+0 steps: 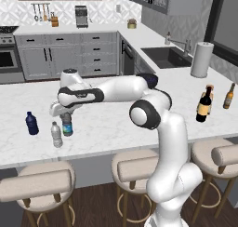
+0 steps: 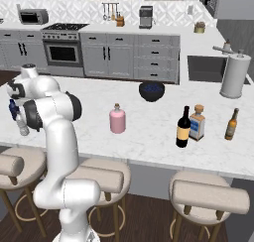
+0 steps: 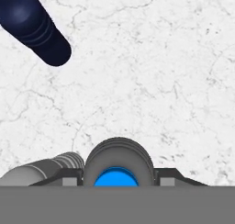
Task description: Move the plastic bottles in the middle to the plastics group, and the glass bottles in the middle to the glass group.
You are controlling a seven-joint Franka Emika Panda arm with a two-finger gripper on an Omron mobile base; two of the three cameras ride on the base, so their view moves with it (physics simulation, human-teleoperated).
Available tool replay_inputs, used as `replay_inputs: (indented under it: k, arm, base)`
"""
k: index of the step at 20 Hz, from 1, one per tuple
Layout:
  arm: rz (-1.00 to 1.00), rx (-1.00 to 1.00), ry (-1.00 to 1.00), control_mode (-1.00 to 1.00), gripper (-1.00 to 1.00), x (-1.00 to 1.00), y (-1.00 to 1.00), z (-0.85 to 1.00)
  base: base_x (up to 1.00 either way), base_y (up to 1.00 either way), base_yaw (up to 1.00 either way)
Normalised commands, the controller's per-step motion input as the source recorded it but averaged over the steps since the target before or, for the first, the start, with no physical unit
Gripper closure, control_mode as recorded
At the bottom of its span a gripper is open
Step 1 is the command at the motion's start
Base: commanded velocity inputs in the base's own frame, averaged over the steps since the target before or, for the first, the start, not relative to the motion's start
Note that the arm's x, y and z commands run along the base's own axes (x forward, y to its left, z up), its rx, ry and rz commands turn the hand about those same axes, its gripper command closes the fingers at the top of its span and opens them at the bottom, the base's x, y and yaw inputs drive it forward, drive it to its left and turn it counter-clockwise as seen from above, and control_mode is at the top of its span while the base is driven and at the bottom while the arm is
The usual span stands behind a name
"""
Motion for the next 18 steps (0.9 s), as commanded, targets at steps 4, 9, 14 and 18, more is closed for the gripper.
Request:
replay_inputs:
  k: [4,9,14,18]
  arm:
    - [0.0,-0.05,-0.01,-1.0,1.0,0.02,0.0,-0.1]
    - [0.0,0.0,-0.01,-1.0,1.0,0.0,0.0,-0.43]
    - [0.0,0.0,0.0,-1.0,1.0,0.0,-0.02,-0.02]
    - [0.0,0.0,0.0,-1.0,-1.0,0.0,0.0,0.0]
  base:
    - [0.0,0.0,0.0]
    - [0.0,0.0,0.0]
    - [0.0,0.0,0.0]
    - [0.0,0.0,0.0]
